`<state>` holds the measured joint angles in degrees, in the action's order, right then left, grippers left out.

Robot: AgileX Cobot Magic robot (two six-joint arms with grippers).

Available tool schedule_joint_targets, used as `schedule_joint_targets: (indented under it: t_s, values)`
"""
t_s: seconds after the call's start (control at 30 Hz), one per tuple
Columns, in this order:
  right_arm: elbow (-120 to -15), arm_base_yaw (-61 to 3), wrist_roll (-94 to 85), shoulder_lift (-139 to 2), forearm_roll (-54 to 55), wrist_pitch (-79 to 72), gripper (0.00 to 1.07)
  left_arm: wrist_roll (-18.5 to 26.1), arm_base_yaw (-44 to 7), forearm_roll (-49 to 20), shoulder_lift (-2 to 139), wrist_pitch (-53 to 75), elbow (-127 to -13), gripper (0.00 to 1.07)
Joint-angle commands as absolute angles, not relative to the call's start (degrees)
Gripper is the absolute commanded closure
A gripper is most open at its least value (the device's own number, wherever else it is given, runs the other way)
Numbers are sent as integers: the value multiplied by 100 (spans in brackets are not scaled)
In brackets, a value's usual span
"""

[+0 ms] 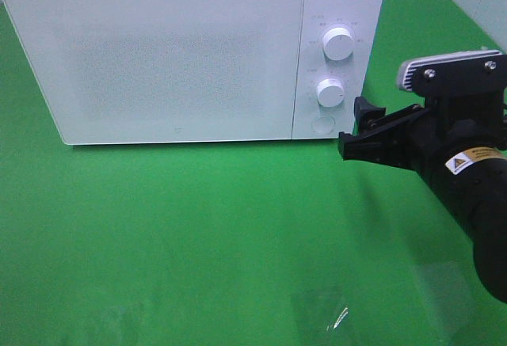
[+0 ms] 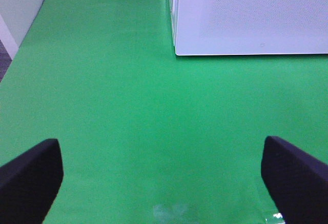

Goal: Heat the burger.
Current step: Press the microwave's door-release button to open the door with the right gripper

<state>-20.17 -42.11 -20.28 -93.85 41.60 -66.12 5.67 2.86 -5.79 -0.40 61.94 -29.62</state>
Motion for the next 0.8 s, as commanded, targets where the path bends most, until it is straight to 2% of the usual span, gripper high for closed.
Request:
schedule_joint_targets:
  t_s: [0.03, 0.33, 0.8]
  values:
    - [-2137, -4320, -2080, -9500, 4183, -6755, 32, 579, 246, -602, -155, 6119, -2968, 6]
    - [-2584, -4509, -2080, -9935, 4274, -6727, 32, 579, 246, -602, -155, 6119, -2968, 6]
    - [-2595, -4509, -1329, -9952, 4263, -6732, 32, 579, 246, -602, -155, 6119, -2968, 6]
